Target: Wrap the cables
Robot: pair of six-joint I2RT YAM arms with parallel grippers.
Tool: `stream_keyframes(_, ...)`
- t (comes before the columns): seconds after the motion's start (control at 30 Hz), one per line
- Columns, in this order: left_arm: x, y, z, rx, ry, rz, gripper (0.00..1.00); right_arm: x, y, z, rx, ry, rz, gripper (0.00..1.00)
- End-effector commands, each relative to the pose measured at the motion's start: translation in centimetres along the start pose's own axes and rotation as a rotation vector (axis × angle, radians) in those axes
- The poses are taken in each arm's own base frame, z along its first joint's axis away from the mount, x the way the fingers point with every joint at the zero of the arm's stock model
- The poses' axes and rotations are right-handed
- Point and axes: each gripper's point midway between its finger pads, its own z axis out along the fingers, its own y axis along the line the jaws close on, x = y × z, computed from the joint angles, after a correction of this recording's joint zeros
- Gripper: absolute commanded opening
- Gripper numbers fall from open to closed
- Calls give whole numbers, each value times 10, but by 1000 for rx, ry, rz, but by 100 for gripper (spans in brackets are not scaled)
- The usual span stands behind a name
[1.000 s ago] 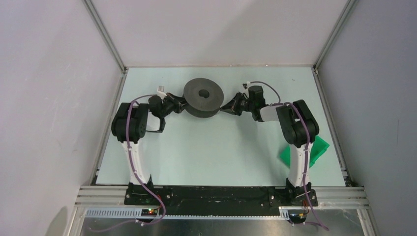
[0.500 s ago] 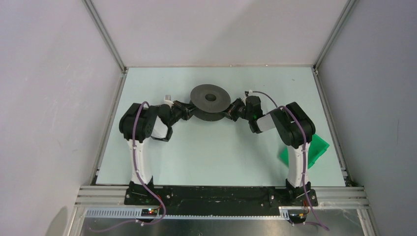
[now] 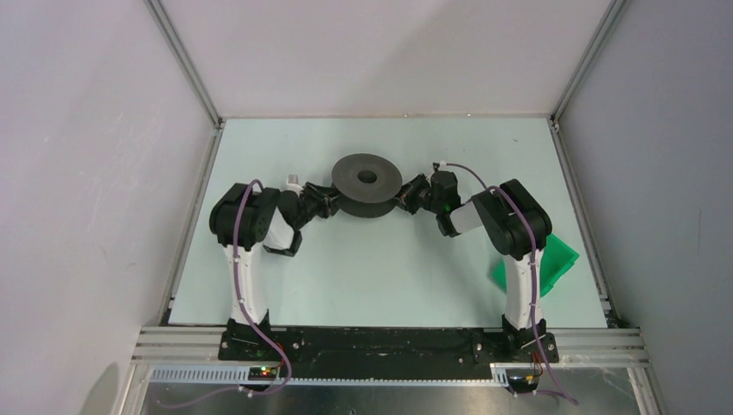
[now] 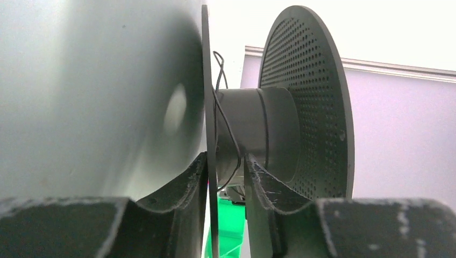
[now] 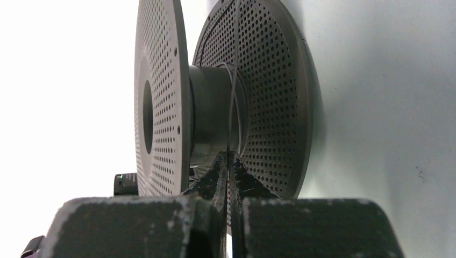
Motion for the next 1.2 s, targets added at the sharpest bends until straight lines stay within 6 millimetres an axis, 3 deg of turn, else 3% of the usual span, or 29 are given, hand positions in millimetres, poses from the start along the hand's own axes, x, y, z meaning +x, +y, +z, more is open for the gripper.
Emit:
stream_keyframes(0.0,3,-25,-7,81,-5,28,35,-1,5,3,-27,-19,-14,0)
stream_keyframes(0.4,8,-20,-21,55,-14,4,40,4,-3,3,7,-18,-28,0)
stream_keyframes(0.63,9,-11,-33,21,-45,-28,45,14,-9,3,38,-6,-52,0)
stream_keyframes(0.93,10,-15,-41,27,-67,-68,48,27,-10,-4,36,-3,-52,0)
stream_keyframes(1.17,14,-8,-55,7,-86,-91,54,39,-12,-10,39,-8,-55,0)
